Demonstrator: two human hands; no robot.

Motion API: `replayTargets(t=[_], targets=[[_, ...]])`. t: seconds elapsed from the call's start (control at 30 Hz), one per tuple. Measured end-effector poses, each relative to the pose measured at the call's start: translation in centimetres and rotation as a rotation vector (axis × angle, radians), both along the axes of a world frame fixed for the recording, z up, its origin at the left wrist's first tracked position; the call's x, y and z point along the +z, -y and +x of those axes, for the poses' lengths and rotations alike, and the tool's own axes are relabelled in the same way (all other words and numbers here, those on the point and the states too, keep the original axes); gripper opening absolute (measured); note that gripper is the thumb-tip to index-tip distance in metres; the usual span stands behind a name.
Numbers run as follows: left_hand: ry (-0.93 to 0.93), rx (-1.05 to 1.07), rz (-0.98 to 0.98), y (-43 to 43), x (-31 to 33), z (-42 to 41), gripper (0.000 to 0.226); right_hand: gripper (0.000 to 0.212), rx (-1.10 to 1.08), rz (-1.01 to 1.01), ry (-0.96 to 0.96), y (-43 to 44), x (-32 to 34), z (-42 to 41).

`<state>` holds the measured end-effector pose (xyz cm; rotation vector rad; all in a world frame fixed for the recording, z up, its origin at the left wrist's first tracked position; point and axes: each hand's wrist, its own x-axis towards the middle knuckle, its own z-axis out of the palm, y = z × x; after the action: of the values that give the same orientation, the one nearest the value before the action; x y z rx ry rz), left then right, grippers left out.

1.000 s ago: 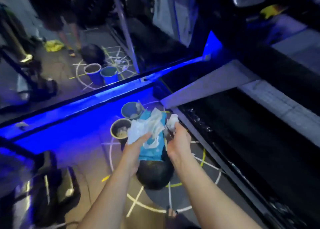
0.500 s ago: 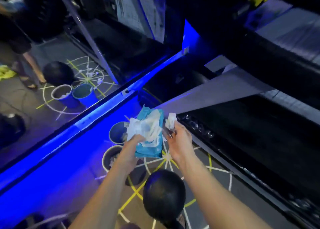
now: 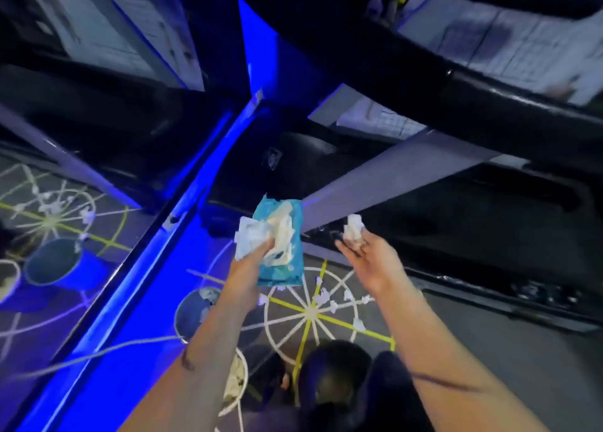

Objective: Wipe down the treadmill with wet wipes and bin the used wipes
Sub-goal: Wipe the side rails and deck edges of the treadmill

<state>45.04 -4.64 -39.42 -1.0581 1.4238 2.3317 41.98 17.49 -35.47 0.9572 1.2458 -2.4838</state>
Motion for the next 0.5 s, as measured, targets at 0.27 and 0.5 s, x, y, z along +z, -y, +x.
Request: replayTargets(t=[0.27,0.5], targets=[[0.042,-0.197,-0.106,4.8,-1.2,-5.1,0.039,0.019,-0.171,0.113,0.134,-0.9,-1.0,-0.1],[0.074,-0.152,-0.11,8.2,-3.0,-7.4,0.028,0.029,-0.129,0.22,0.248,2.8,-2.3,-2.9]])
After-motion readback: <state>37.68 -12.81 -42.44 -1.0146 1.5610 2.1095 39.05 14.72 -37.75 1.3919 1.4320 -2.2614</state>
